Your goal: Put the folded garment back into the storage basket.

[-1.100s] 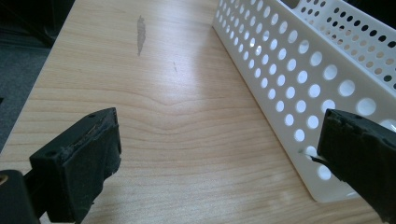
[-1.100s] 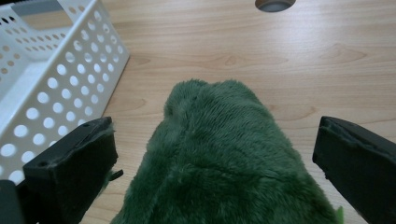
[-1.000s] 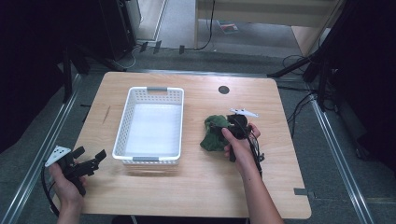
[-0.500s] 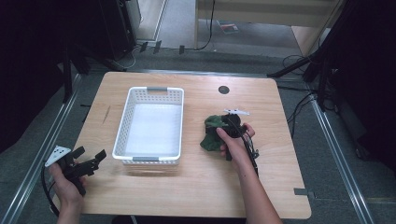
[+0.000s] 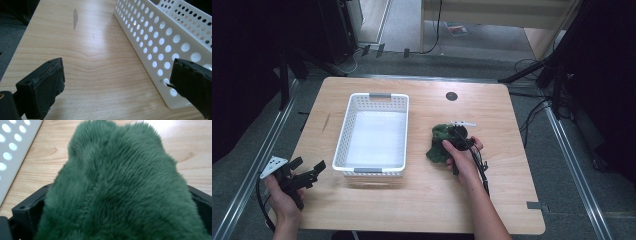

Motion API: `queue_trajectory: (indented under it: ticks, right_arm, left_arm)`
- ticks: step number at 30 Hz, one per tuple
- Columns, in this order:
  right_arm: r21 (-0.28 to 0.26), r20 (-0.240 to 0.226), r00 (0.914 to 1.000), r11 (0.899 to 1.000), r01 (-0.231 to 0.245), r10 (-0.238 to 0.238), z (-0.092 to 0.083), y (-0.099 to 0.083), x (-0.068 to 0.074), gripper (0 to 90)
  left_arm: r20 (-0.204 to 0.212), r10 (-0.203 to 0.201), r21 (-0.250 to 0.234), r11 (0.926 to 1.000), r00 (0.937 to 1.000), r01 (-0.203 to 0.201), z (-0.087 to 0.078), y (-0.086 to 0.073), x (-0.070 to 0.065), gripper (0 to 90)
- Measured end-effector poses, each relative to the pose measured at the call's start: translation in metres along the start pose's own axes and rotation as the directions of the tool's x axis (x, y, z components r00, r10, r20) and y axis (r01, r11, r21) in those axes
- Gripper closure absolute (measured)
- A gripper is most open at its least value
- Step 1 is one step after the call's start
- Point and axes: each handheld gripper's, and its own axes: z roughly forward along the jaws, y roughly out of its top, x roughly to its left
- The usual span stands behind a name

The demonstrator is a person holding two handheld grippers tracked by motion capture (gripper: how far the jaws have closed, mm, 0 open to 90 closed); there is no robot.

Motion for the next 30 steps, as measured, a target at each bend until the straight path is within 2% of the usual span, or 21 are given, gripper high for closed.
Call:
queue_trajectory:
  ticks: [4, 6, 7, 11, 17, 24, 25, 26, 27, 30]
  right_arm:
    - [-0.025, 0.011, 0.9999, 1.0, 0.013, -0.012, 0.001, -0.005, 0.001, 0.0]
    - [-0.034, 0.025, 0.9988, 0.998, 0.044, -0.043, 0.002, -0.008, 0.002, 0.0]
    - [-0.034, 0.025, 0.9988, 0.998, 0.044, -0.043, 0.002, -0.008, 0.002, 0.0]
    - [-0.057, 0.069, 0.9901, 0.99, 0.126, -0.122, 0.005, -0.016, 0.007, 0.0]
    - [-0.068, 0.111, 0.9828, 0.986, 0.155, -0.147, 0.005, -0.022, 0.015, 2.8]
    - [-0.08, 0.123, 0.9828, 0.986, 0.149, -0.138, 0.002, -0.024, 0.017, 11.3]
    - [-0.089, 0.121, 0.9849, 0.987, 0.135, -0.124, 0.001, -0.024, 0.018, 15.9]
    - [-0.089, 0.121, 0.9849, 0.987, 0.135, -0.124, 0.001, -0.024, 0.018, 15.9]
    - [-0.1, 0.11, 0.9878, 0.988, 0.121, -0.11, -0.001, -0.025, 0.018, 22.1]
    - [-0.11, 0.097, 0.9912, 0.989, 0.1, -0.089, -0.003, -0.026, 0.018, 27.0]
  left_arm:
    - [-0.001, 0.0, 0.0, 1.0, 1.0, 0.0, 0.0, 0.0, 0.0, 0.5]
    - [0.0, 0.0, 0.0, 1.0, 1.0, 0.0, 0.0, 0.0, 0.0, 0.5]
    - [-0.001, -0.001, 0.0, 1.0, 1.0, 0.001, 0.0, 0.0, 0.0, 0.5]
    - [0.0, 0.0, 0.0, 1.0, 1.0, 0.0, 0.0, 0.0, 0.0, 0.5]
    - [-0.003, -0.003, 0.003, 1.0, 1.0, 0.003, 0.0, 0.0, 0.0, 0.5]
    - [-0.003, -0.012, 0.005, 0.9999, 0.9999, 0.012, 0.0, 0.0, 0.001, 0.5]
    - [-0.002, -0.013, 0.004, 0.9999, 0.9999, 0.013, 0.0, 0.0, 0.001, 0.5]
    - [-0.002, -0.013, 0.004, 0.9999, 0.9999, 0.013, 0.0, 0.0, 0.001, 0.5]
    - [-0.003, -0.014, 0.005, 0.9999, 0.9999, 0.014, 0.0, 0.0, 0.001, 0.5]
    - [0.002, -0.013, 0.004, 0.9999, 0.9999, 0.013, 0.0, 0.0, 0.001, 0.5]
